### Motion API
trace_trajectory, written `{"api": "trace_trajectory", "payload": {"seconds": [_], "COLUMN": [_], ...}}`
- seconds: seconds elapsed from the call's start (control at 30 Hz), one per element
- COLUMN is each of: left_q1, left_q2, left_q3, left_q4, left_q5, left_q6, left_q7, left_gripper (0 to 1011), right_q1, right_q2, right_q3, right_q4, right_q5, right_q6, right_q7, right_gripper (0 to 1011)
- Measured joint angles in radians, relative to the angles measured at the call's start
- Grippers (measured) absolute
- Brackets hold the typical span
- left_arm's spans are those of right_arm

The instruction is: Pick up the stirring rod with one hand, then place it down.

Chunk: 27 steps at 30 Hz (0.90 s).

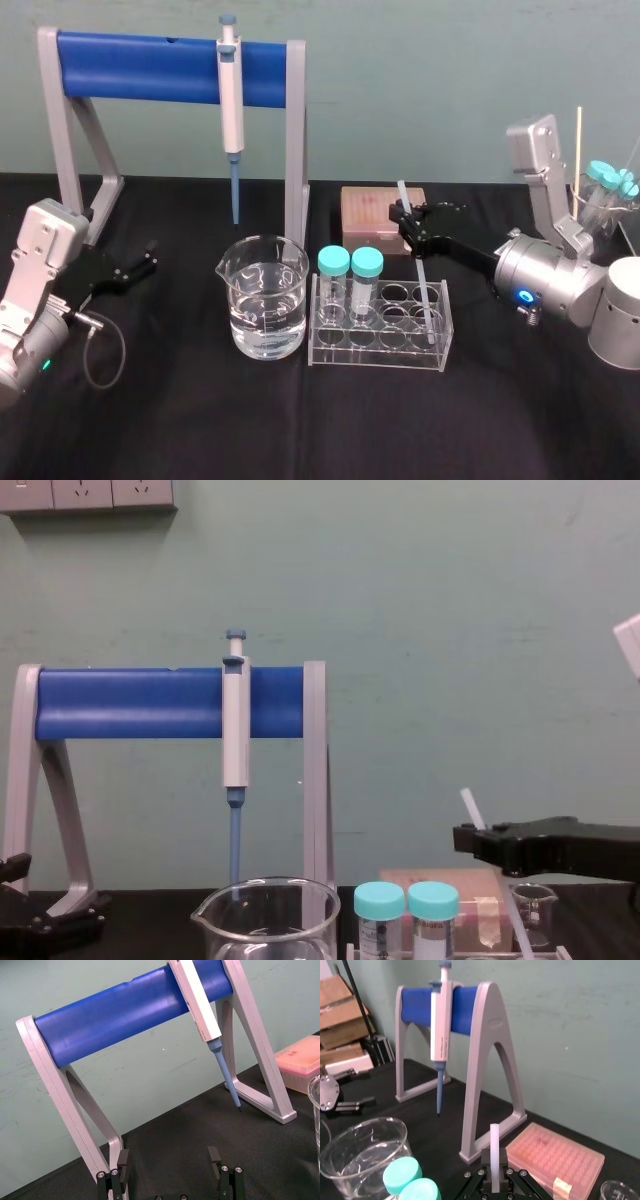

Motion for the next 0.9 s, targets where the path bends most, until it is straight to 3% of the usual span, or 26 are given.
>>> {"api": "trace_trajectory", "payload": {"seconds": [0.17, 0.23, 0.5, 0.9], "left_q1": [0.0, 0.0, 0.0, 0.0], "left_q2": [0.0, 0.0, 0.0, 0.0], "left_q3": [0.0, 0.0, 0.0, 0.0], "left_q4": [0.0, 0.0, 0.0, 0.0], "left_q5": [0.0, 0.0, 0.0, 0.0], "left_q6": [0.0, 0.0, 0.0, 0.0], "left_q7": [0.0, 0.0, 0.0, 0.0], "left_gripper": [1000, 1000, 1000, 1000], "right_q1": [-0.021, -0.037, -0.07, -0.094], "right_q2": [-0.012, -0.021, -0.037, -0.039], "right_q3": [0.019, 0.031, 0.057, 0.129], "right_q4": [-0.004, -0.007, -0.021, -0.144], "right_q5": [-0.003, -0.011, -0.036, -0.054], "right_q6": [-0.072, -0.133, -0.243, -0.302], "right_q7": [-0.002, -0.002, 0.0, -0.015], "right_gripper": [72, 72, 72, 72]}}
